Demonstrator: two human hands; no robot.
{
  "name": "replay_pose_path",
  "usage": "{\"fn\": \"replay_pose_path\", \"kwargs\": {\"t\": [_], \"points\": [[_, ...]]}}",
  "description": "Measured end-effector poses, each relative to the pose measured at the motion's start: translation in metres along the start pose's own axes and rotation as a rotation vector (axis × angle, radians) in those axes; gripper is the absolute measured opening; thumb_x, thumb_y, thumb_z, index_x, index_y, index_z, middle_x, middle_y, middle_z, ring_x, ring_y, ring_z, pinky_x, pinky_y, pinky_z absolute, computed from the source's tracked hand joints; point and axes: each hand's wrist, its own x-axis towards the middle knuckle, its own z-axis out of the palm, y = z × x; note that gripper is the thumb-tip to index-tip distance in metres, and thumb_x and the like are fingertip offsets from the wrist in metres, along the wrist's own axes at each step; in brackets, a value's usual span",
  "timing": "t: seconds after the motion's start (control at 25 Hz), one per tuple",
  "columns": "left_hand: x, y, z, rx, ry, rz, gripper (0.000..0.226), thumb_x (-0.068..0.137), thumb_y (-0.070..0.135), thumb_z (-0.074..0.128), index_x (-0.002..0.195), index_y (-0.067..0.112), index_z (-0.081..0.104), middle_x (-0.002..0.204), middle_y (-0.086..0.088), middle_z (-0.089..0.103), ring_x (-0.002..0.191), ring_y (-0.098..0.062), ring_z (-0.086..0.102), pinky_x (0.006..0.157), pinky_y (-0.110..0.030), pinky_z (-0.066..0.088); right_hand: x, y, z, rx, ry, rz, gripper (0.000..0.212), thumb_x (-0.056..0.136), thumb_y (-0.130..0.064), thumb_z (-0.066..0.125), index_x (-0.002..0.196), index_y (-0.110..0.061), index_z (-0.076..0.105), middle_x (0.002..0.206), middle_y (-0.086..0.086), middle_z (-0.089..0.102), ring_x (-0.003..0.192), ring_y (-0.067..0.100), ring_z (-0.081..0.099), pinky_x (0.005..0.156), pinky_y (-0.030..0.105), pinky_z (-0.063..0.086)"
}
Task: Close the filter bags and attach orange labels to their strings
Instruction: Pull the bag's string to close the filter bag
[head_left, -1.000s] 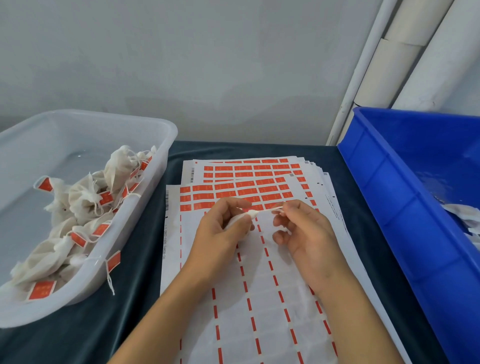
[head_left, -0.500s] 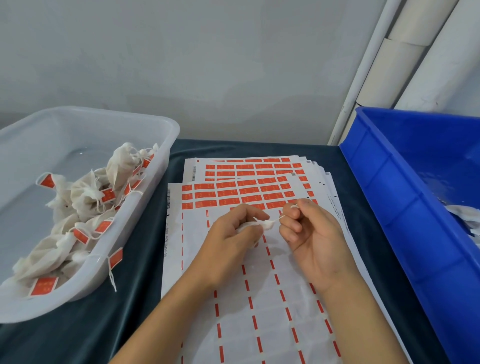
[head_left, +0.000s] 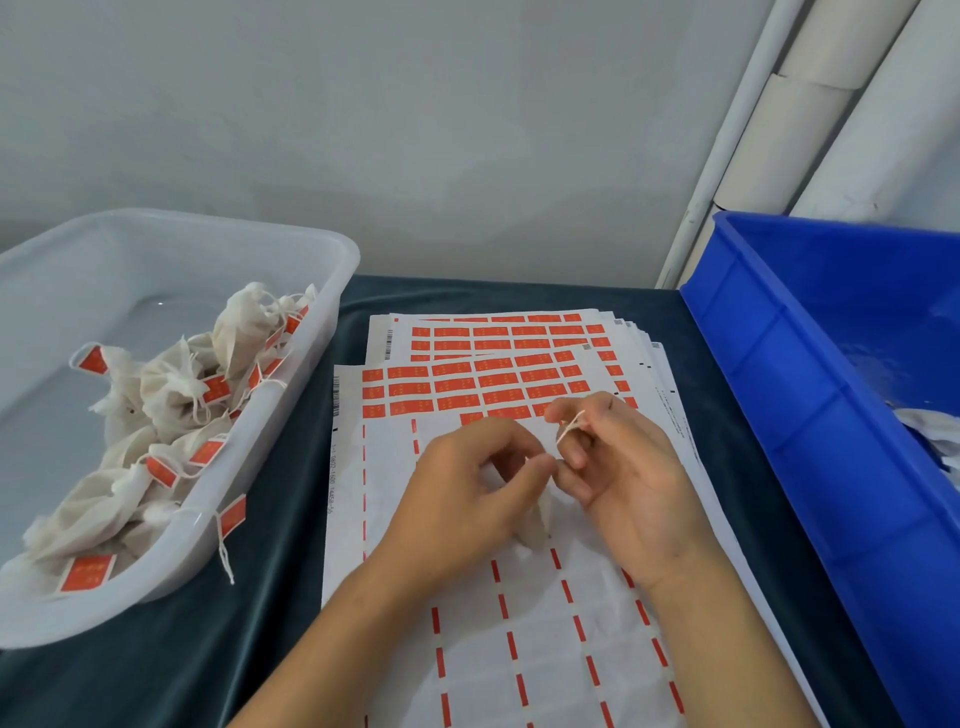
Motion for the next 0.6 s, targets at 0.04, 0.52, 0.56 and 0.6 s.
{"fn": "replay_pose_path", "kwargs": {"t": [0.04,0.52,0.56,0.6], "points": [[0.001,-0.001,0.001,0.021,0.034,-0.001,0.010,0.095,0.042,0.063,0.086,0.038,0.066,0.088,0.022,0.067,0.091,-0.005,0.065,0.073,-0.015,0.052,0.000,-0.001,-0.001,0.010,0.010,0.006,0.019,0.096,-0.028,0.062,0.096,-0.015,0.076,0.105,0.017,0.066,0.069,0.014,0.054,0.052,0.024,0.043],[0.015,-0.005,-0.012,-0.400,0.463,-0.379,0.013,0.108,0.029,0.054,0.100,0.024,0.063,0.091,0.030,0.073,0.082,0.005,0.073,0.055,-0.006,0.050,0.003,0.007,-0.005,-0.377,0.184,-0.025,0.025,0.103,-0.026,0.057,0.082,-0.019,0.069,0.101,-0.002,0.077,0.076,0.010,0.068,0.057,0.019,0.050],[0.016,-0.005,-0.013,-0.437,0.472,-0.407,0.015,0.108,0.031,0.053,0.101,0.024,0.063,0.091,0.033,0.072,0.082,0.007,0.073,0.054,-0.006,0.050,0.003,0.010,-0.002,-0.609,0.201,-0.077,0.022,0.103,-0.027,0.060,0.083,-0.024,0.067,0.102,-0.011,0.076,0.083,0.004,0.069,0.060,0.015,0.052],[0.017,-0.004,-0.012,-0.460,0.475,-0.418,0.015,0.108,0.032,0.052,0.102,0.024,0.063,0.092,0.033,0.072,0.082,0.007,0.073,0.053,-0.007,0.050,0.002,0.014,0.002,-0.801,0.182,-0.119,0.015,0.102,-0.030,0.063,0.088,-0.029,0.065,0.102,-0.019,0.073,0.090,-0.001,0.068,0.066,0.011,0.053]]}}
